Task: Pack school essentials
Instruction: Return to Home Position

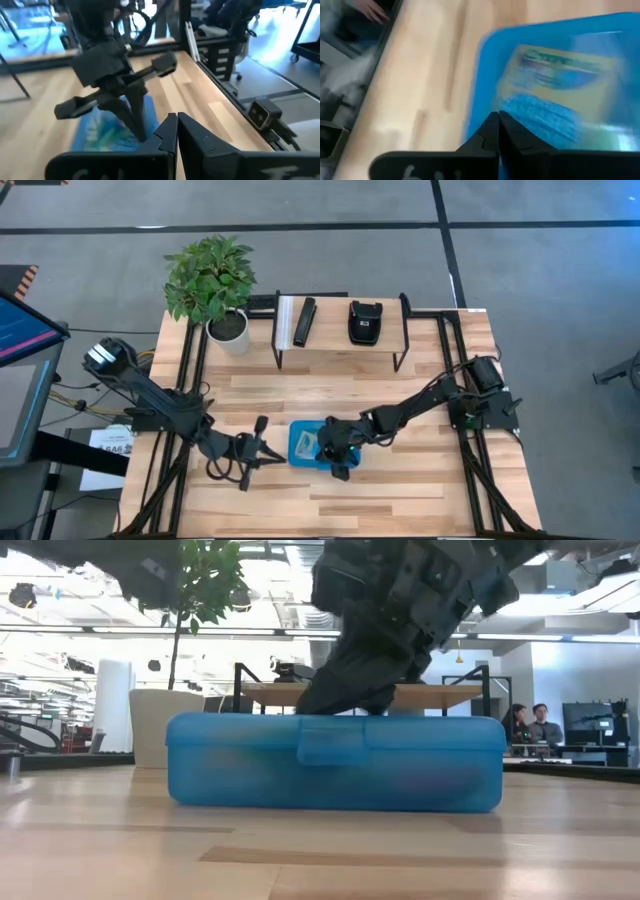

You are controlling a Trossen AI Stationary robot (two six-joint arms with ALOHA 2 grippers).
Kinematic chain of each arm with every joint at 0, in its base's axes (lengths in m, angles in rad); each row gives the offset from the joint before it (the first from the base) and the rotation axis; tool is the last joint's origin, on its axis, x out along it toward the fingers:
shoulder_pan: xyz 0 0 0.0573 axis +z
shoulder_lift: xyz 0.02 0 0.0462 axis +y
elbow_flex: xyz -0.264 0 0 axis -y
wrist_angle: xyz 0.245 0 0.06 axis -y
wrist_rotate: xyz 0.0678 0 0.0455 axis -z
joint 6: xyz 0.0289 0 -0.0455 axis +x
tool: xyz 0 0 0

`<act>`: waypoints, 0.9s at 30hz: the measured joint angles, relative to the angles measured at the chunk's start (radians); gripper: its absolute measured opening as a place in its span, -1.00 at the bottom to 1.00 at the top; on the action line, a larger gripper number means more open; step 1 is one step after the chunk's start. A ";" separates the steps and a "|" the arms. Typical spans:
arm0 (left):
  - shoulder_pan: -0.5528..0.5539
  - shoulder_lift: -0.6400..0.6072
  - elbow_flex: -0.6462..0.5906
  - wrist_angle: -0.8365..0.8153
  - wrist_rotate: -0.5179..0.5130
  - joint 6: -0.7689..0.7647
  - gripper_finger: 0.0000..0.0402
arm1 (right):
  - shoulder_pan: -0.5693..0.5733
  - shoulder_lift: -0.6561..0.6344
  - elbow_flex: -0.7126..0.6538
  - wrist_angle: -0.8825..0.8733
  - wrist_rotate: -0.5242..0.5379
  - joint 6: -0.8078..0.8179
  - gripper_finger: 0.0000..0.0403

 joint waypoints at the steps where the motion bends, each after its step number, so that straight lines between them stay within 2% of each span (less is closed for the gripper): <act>1: 0.002 -0.020 0.000 -0.009 -0.002 0.015 -1.00 | 0.000 -0.022 0.000 -0.021 0.003 -0.019 -0.88; 4: 0.022 -0.076 -0.005 -0.014 0.030 0.066 -1.00 | -0.002 -0.091 0.001 -0.016 0.003 -0.060 -0.88; 11: 0.209 -0.134 -0.053 0.103 0.310 0.109 -1.00 | -0.003 -0.306 -0.076 -0.011 0.071 -0.170 -0.95; 16: 0.341 -0.144 -0.053 0.189 0.422 0.119 -1.00 | -0.015 -0.486 -0.214 0.037 0.158 -0.204 -0.94; 19: 0.418 -0.177 -0.053 0.210 0.466 0.139 -1.00 | -0.037 -0.594 -0.321 0.130 0.181 -0.214 -0.93; 23: 0.525 -0.278 -0.053 0.139 0.534 0.142 -1.00 | -0.071 -0.736 -0.454 0.212 0.188 -0.244 -0.93; 27: 0.615 -0.473 -0.053 -0.051 0.547 0.151 -1.00 | -0.091 -0.886 -0.546 0.227 0.197 -0.267 -0.95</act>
